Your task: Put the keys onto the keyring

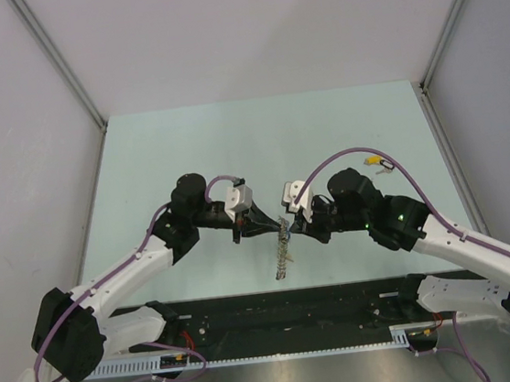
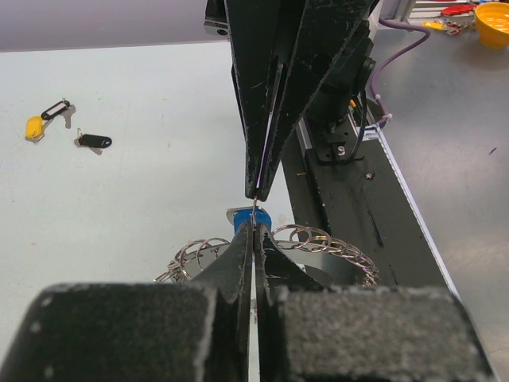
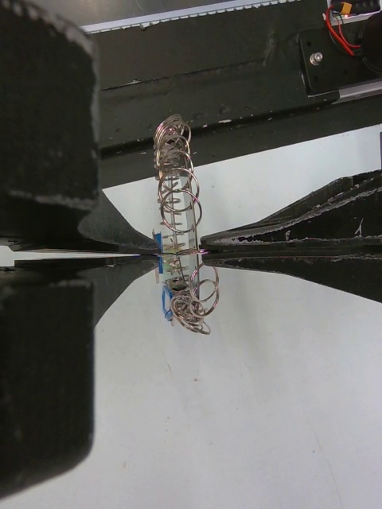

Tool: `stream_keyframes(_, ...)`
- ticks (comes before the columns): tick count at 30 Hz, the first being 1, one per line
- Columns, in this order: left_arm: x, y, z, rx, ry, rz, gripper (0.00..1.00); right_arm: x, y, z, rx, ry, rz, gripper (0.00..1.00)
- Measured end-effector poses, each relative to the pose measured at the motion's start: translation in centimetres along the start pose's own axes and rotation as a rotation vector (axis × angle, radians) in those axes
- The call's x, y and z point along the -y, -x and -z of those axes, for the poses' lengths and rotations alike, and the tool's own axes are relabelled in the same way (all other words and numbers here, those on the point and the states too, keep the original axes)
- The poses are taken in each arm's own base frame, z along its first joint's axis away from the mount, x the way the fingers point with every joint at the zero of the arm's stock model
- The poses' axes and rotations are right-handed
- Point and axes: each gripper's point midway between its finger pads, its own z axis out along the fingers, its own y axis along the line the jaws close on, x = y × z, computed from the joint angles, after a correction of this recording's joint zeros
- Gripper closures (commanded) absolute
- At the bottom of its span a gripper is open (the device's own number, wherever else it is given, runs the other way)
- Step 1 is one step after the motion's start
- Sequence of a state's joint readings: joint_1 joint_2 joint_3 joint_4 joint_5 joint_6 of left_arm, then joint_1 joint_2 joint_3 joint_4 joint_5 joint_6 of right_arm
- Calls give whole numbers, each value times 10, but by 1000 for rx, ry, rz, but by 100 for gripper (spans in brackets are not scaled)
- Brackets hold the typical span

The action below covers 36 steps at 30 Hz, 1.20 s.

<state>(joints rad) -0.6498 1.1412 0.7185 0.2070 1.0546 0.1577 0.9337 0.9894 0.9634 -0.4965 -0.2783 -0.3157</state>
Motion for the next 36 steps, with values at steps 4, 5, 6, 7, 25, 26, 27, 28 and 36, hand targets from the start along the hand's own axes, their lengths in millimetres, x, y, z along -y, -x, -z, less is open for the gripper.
stream_keyframes(4, 0, 0, 0, 0, 0, 0, 100, -1, 0, 0, 1, 4, 0, 100)
stream_keyframes(5, 0, 0, 0, 0, 0, 0, 100, -1, 0, 0, 1, 4, 0, 100)
stream_keyframes(6, 0, 0, 0, 0, 0, 0, 100, -1, 0, 0, 1, 4, 0, 100)
stream_keyframes(7, 0, 0, 0, 0, 0, 0, 100, -1, 0, 0, 2, 6, 0, 100)
stream_keyframes(25, 0, 0, 0, 0, -1, 0, 100, -3, 0, -2, -1, 16, -15, 100)
stream_keyframes(26, 0, 0, 0, 0, -1, 0, 100, -3, 0, -2, -1, 16, -17, 100)
stream_keyframes(27, 0, 0, 0, 0, -1, 0, 100, -2, 0, -2, -1, 15, -20, 100)
stream_keyframes(28, 0, 0, 0, 0, -1, 0, 100, -2, 0, -2, 0, 15, -23, 100)
stream_keyframes(36, 0, 0, 0, 0, -1, 0, 100, -2, 0, -3, 2, 9, -51, 100)
